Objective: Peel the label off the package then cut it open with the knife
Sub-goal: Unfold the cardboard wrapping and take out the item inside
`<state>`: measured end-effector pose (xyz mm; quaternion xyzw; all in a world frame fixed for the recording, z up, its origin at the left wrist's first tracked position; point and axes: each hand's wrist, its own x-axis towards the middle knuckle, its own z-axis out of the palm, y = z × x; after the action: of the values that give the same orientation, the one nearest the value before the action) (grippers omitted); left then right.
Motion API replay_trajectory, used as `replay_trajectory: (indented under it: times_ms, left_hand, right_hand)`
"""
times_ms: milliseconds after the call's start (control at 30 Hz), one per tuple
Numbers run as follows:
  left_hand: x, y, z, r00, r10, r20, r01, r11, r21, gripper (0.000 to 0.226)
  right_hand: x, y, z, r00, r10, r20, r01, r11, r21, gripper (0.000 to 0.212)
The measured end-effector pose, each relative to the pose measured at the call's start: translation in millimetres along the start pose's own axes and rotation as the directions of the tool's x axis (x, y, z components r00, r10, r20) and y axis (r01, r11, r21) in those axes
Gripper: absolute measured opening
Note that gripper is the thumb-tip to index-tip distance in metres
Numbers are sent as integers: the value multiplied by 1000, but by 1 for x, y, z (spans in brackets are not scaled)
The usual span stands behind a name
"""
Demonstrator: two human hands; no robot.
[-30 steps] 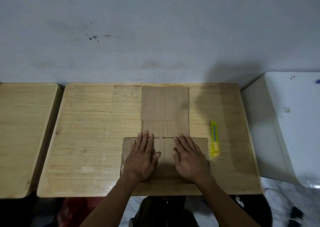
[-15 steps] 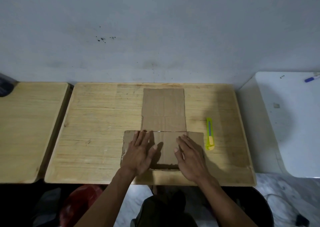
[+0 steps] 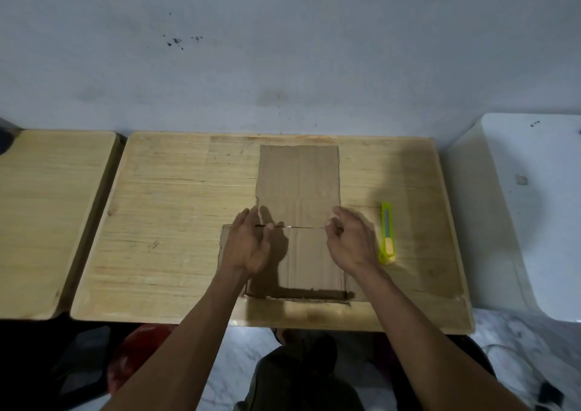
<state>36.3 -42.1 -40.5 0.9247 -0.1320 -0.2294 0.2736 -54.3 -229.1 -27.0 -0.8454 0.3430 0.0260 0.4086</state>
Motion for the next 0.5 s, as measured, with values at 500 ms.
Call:
replay_trajectory:
  times_ms: [500]
  left_hand:
    - [-63,-18,44,992,-15,122,-13,974,225,71]
  right_hand:
    - [-86,42,37,990,-90,104,115,957,-265,57]
